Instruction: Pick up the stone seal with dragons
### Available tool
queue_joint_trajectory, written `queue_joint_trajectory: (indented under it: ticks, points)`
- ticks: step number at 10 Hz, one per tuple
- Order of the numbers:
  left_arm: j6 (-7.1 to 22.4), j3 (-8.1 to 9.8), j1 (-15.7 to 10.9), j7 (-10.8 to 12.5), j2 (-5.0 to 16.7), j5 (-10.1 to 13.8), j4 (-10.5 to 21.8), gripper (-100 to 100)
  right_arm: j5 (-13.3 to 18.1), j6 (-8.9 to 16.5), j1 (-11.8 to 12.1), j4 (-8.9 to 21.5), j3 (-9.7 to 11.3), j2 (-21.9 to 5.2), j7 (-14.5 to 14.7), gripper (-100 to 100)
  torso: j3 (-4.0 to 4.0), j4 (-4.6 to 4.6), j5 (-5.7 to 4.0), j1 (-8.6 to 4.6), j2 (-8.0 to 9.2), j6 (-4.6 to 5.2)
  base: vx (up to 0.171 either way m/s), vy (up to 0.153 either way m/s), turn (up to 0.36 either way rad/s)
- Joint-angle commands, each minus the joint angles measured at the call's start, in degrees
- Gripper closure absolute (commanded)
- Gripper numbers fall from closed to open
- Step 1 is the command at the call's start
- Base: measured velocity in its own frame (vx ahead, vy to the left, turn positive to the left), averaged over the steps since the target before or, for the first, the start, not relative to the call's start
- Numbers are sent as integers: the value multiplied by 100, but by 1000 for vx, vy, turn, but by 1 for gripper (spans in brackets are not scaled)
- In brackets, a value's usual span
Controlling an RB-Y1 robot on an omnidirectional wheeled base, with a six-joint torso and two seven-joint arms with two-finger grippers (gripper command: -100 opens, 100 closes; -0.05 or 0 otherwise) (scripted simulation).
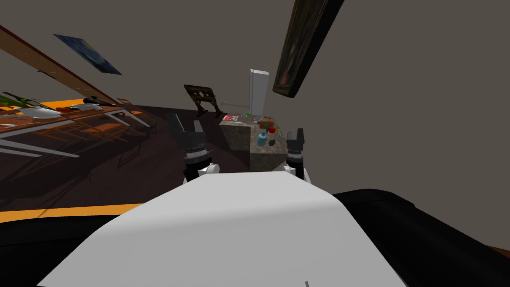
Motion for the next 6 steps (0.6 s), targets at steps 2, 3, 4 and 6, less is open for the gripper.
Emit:
queue_joint_trajectory:
  ticks: [2,3,4,6]
  points:
    - [0,0,0,0,0,0,0,0,155,119,6,411,-107,-305,196,-100,1,1,1,5,2,0,-62,-65,17]
    - [0,0,0,0,0,0,0,0,155,119,6,411,-107,-305,196,-100,2,1,2,10,4,1,-33,-41,5]
    - [0,0,0,0,0,0,0,0,223,171,10,582,-148,-429,275,-100,-2,0,4,18,-4,0,-27,-35,27]
    - [0,0,0,0,0,0,0,0,373,290,15,947,-232,-686,441,-100,-4,-2,4,18,-8,-1,-41,-41,50]
